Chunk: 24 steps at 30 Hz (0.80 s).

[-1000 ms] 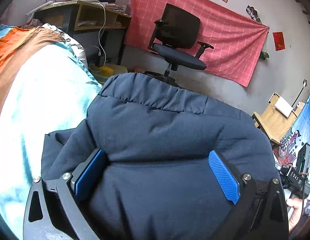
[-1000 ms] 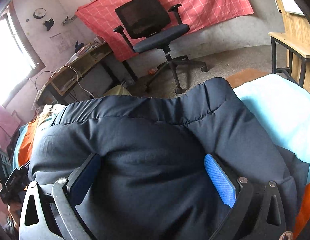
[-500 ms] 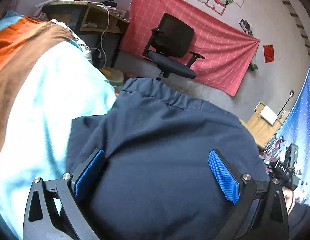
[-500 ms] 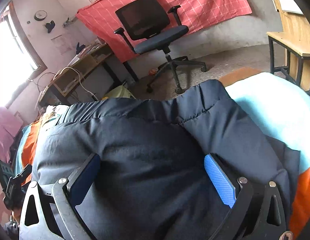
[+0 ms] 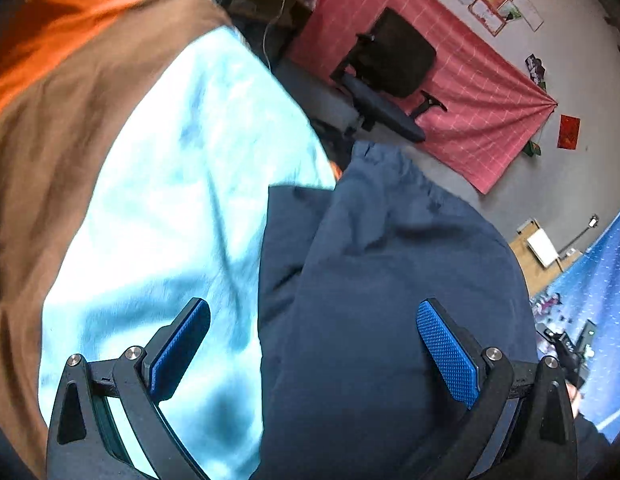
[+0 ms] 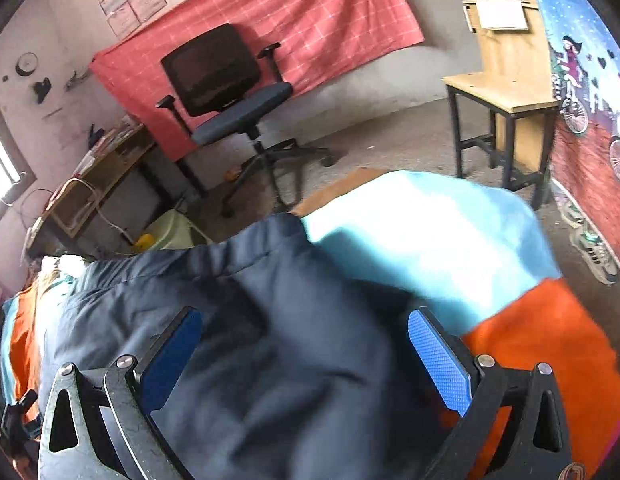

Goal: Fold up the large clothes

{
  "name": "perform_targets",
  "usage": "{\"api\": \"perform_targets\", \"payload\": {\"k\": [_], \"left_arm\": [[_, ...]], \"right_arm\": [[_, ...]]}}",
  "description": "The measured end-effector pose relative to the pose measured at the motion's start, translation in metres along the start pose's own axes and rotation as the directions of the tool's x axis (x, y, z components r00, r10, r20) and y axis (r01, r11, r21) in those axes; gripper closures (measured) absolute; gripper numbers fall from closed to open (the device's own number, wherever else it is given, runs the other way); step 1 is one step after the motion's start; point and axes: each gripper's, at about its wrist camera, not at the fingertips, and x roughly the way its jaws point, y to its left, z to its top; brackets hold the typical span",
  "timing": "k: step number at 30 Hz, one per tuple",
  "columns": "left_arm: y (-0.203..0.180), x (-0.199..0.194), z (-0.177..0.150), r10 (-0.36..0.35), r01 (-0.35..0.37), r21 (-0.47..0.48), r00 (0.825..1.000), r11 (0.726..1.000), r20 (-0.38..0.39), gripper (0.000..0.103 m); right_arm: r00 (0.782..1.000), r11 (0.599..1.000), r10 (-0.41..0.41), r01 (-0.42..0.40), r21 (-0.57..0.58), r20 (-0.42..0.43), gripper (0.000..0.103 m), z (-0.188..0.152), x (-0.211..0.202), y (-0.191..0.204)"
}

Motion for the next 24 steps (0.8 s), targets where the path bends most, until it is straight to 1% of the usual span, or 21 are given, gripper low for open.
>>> {"api": "perform_targets", "payload": {"k": [1,5,8,9,11,13,16,17,20,21,24], "left_arm": [[0.001,0.0,0.003,-0.008,0.008,0.002,1.0,1.0,-0.017,0.001],[-0.004,0.0,0.009,-0.037,0.04,0.045,0.997,0.998,-0.063,0.001],[-0.007,0.003,0.006,-0.055,0.064,0.081,0.993,0.995,-0.105,0.001],[-0.008,0.004,0.006,-0.058,0.068,0.088,0.992,0.994,-0.115,0.001],[-0.008,0.009,0.008,-0.064,0.077,0.092,0.989,0.993,-0.132,0.001],[-0.005,0.01,0.007,-0.074,0.088,0.091,0.987,0.992,-0.143,0.001],[0.0,0.012,0.006,-0.084,0.099,0.087,0.983,0.991,-0.162,0.001],[0.0,0.015,0.009,-0.085,0.101,0.087,0.983,0.991,-0.165,0.001],[-0.003,0.019,0.012,-0.087,0.104,0.093,0.981,0.99,-0.174,0.001],[-0.003,0.02,0.013,-0.087,0.106,0.097,0.98,0.99,-0.179,0.001],[-0.005,0.021,0.013,-0.092,0.114,0.101,0.976,0.988,-0.197,0.001]], "right_arm": [[1.0,1.0,0.013,-0.013,-0.001,-0.027,0.0,0.001,0.0,-0.006],[0.996,1.0,0.022,-0.024,-0.02,-0.086,0.0,0.001,-0.003,-0.024],[0.994,0.997,-0.005,-0.003,-0.075,-0.11,0.0,-0.002,-0.003,-0.031],[0.99,0.997,0.018,-0.029,-0.078,-0.142,0.0,-0.003,0.0,-0.034],[0.978,0.995,0.059,-0.074,-0.068,-0.2,0.0,-0.006,0.007,-0.04],[0.967,0.994,0.075,-0.092,-0.06,-0.242,0.0,-0.01,0.014,-0.043],[0.948,0.991,0.12,-0.131,-0.016,-0.295,0.0,-0.017,0.026,-0.05],[0.938,0.988,0.147,-0.151,0.01,-0.314,0.0,-0.02,0.031,-0.053],[0.919,0.977,0.21,-0.192,0.088,-0.334,0.0,-0.02,0.038,-0.066],[0.915,0.974,0.223,-0.201,0.099,-0.335,0.0,-0.02,0.035,-0.072],[0.896,0.965,0.263,-0.239,0.111,-0.359,0.0,-0.019,0.038,-0.076]]}}
